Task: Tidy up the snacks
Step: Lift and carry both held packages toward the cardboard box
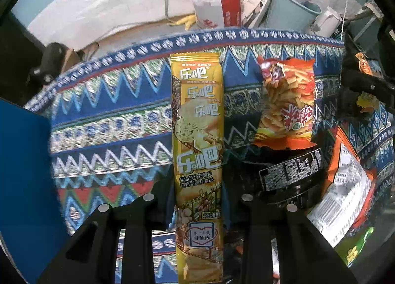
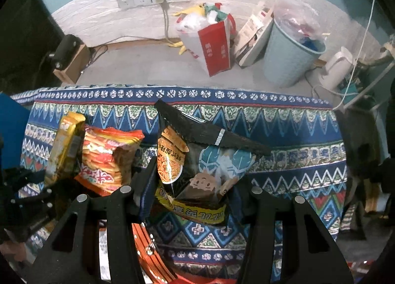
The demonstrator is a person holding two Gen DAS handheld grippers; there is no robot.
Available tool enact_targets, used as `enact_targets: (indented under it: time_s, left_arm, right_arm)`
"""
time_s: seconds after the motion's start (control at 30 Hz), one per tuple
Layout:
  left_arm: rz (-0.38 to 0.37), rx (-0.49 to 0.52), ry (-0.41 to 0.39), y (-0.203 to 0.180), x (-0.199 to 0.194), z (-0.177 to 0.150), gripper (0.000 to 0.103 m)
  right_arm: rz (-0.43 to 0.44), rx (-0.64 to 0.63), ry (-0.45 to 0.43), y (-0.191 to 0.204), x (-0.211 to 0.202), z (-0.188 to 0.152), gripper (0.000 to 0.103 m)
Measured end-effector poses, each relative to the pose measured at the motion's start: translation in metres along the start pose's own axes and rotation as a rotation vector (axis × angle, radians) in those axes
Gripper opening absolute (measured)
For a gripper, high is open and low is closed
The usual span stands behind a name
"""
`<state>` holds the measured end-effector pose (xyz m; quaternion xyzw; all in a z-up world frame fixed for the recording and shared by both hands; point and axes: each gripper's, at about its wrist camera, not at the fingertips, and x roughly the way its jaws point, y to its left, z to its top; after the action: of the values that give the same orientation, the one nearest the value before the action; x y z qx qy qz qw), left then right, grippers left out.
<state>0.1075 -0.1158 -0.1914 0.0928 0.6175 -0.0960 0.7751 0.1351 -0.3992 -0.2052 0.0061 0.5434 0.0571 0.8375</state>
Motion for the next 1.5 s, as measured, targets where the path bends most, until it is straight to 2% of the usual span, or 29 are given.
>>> enact_targets:
  time_s: [0.43,0.6,0.83,1.0,1.37,1.5]
  left_arm:
    - [0.050,0.011,-0.164,0.028,-0.070,-0.007,0.031]
    - [0.017,-0.017,-0.200,0.040,-0.091,-0.010,0.031]
    - [0.061,-0.011,-0.278,0.057,-0.127,-0.019,0.031]
    - [0.057,-0.049,-0.312,0.077,-0.151,-0.030,0.031]
    - [0.049,-0.099,-0.394,0.114,-0.201,-0.058,0.031]
    - [0.042,-0.120,-0.409,0.131,-0.211,-0.071,0.031]
  right_arm:
    - [0.026,-0.030,-0.111,0.014,-0.053,0.003,0.050]
    - [0.042,-0.056,-0.143,0.026,-0.074,0.004,0.050]
    - [0.101,-0.110,-0.208,0.056,-0.109,0.005,0.050]
    - [0.144,-0.160,-0.238,0.081,-0.127,0.002,0.050]
    - [0.254,-0.216,-0.244,0.132,-0.146,0.001,0.050]
    - [0.267,-0.243,-0.246,0.150,-0.150,0.002,0.050]
